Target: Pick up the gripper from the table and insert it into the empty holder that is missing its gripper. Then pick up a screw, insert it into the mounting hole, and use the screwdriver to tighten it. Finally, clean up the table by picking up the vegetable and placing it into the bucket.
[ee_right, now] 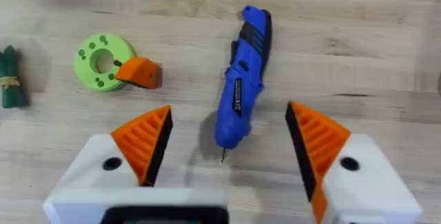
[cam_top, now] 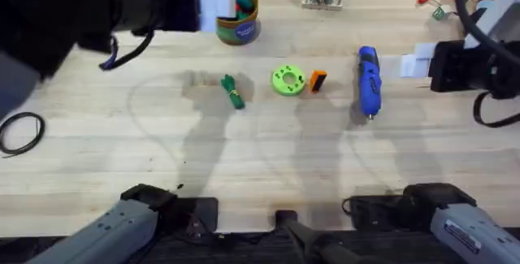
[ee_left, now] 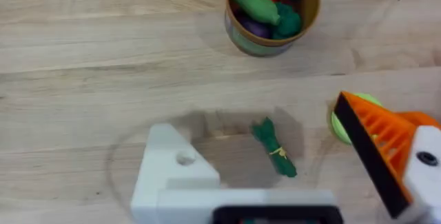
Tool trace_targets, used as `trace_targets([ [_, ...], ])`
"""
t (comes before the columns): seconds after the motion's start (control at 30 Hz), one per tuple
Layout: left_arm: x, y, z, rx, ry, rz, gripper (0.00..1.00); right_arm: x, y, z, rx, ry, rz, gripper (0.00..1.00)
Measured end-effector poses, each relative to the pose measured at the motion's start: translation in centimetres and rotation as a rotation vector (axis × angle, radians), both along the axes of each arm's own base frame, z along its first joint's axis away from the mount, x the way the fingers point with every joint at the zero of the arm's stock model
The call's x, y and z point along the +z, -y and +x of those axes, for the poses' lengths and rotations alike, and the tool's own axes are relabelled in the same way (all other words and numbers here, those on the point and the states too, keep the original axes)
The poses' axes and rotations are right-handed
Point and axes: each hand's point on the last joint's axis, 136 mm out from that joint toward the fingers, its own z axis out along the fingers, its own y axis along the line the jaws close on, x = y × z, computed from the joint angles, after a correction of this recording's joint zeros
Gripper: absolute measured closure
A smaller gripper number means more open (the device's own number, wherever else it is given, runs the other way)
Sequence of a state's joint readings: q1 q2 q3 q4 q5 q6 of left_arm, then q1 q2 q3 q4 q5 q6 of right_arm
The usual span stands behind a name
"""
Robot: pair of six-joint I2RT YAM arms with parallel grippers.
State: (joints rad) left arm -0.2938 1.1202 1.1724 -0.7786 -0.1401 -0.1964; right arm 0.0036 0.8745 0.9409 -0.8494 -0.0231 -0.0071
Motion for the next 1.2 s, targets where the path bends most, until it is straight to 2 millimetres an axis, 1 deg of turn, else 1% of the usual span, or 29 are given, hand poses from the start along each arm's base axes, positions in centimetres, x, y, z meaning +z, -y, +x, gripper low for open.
trace_targets([
  [0.17, -0.5, -1.9, -0.7, 0.024, 0.055, -0.098, 0.015, 0.0, 0.0, 0.0, 0.0, 0.0, 0.0, 0.01],
  [0.27, -0.9, -2.4, -1.3, 0.021, 0.089, -0.147, 0.015, 0.0, 0.0, 0.0, 0.0, 0.0, 0.0, 0.01],
  [0.43, -1.4, -1.9, -2.3, -0.03, 0.179, -0.214, 0.015, 0.0, 0.0, 0.0, 0.0, 0.0, 0.0, 0.01],
  [0.6, -2.1, -0.8, -2.9, -0.105, 0.319, -0.267, 0.016, 0.0, 0.0, 0.0, 0.0, 0.0, 0.0, 0.01],
  [0.77, -3.6, 0.4, -3.8, -0.191, 0.435, -0.307, 0.016, 0.0, 0.0, 0.0, 0.0, 0.0, 0.0, 0.01],
  [0.9, -4.8, 1.0, -4.9, -0.237, 0.5, -0.323, 0.015, 0.0, 0.0, 0.0, 0.0, 0.0, 0.0, 0.01],
  [1.0, -5.3, 1.0, -5.9, -0.256, 0.539, -0.33, 0.015, 0.0, 0.0, 0.0, 0.0, 0.0, 0.0, 0.01],
  [1.2, -5.4, 0.1, -7.2, -0.266, 0.612, -0.33, 0.016, 0.0, 0.0, 0.0, 0.0, 0.0, 0.0, 0.01],
])
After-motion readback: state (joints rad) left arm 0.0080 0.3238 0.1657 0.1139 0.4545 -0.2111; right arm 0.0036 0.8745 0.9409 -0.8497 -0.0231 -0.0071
